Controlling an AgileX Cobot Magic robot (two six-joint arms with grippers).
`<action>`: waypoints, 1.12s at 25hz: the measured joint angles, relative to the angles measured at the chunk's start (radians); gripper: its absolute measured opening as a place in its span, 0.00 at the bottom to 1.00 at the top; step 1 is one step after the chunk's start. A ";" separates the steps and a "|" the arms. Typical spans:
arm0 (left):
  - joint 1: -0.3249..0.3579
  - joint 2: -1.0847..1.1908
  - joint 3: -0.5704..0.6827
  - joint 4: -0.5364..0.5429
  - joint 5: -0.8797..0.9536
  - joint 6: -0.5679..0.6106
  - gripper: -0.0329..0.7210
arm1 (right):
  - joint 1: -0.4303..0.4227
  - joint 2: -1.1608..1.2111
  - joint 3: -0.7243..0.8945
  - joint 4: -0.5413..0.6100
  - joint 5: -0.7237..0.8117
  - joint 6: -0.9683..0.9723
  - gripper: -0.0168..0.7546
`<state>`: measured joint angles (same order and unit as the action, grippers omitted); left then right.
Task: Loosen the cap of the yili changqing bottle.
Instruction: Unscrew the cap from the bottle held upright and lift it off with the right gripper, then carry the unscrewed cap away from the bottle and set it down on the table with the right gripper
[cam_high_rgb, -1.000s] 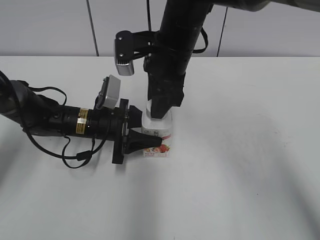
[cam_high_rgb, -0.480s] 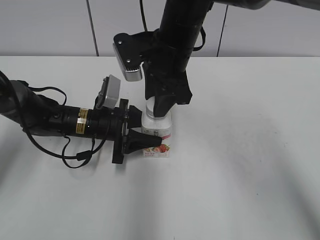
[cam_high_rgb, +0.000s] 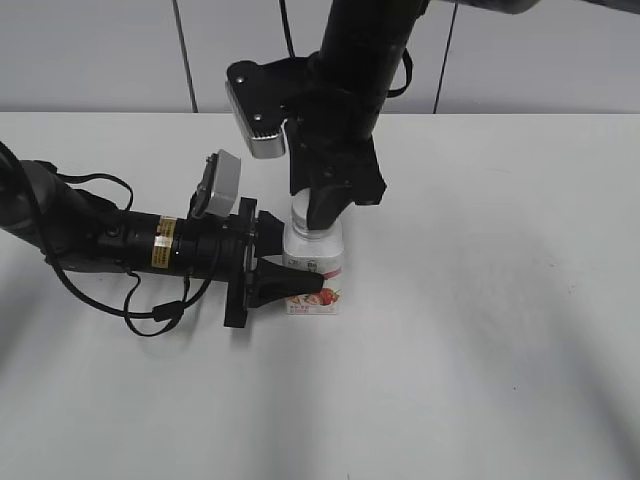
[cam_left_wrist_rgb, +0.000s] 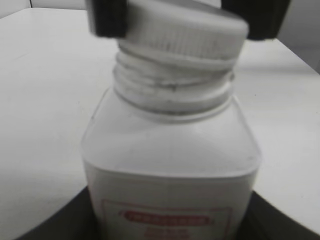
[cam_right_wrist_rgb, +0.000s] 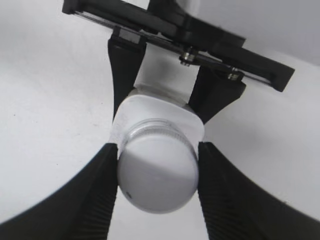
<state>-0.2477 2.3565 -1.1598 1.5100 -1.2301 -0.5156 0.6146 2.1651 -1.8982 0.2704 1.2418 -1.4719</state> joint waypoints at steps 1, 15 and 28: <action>0.000 0.000 0.000 0.000 0.000 0.000 0.53 | 0.000 -0.003 0.000 0.003 0.000 -0.001 0.52; 0.000 0.000 -0.002 0.008 -0.002 0.002 0.53 | 0.000 -0.048 -0.002 0.001 -0.016 0.121 0.52; 0.000 0.000 -0.002 0.010 -0.002 0.002 0.53 | -0.020 -0.093 -0.002 -0.168 -0.016 0.728 0.52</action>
<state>-0.2477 2.3565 -1.1616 1.5197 -1.2321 -0.5137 0.5944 2.0725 -1.9002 0.1022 1.2254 -0.7437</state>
